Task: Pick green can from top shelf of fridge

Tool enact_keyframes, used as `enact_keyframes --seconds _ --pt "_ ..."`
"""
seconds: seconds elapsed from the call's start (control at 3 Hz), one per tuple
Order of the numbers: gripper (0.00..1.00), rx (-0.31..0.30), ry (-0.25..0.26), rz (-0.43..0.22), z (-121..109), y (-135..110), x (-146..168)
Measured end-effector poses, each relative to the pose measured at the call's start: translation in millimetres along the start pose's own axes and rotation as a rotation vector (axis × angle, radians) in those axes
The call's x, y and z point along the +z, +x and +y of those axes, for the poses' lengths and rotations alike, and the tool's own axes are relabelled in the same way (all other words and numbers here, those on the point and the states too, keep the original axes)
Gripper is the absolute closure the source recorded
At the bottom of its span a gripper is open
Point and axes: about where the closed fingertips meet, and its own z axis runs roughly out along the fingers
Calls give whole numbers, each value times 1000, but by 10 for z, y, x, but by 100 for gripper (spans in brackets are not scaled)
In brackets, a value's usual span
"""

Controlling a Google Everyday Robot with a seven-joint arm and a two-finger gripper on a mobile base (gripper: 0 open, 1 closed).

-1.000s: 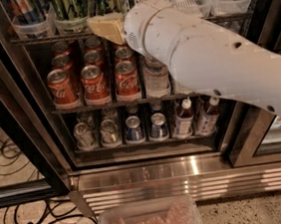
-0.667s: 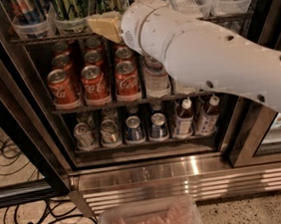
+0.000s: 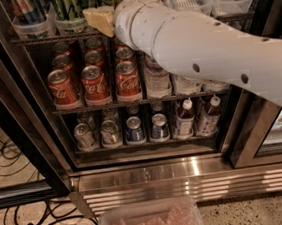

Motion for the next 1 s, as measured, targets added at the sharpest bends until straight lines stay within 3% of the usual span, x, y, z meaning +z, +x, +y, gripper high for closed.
enact_keyframes --seconds 0.33,1.0 --pt "39 7 14 -5 -13 -44 57" --pt "81 24 49 -2 -51 -67 105"
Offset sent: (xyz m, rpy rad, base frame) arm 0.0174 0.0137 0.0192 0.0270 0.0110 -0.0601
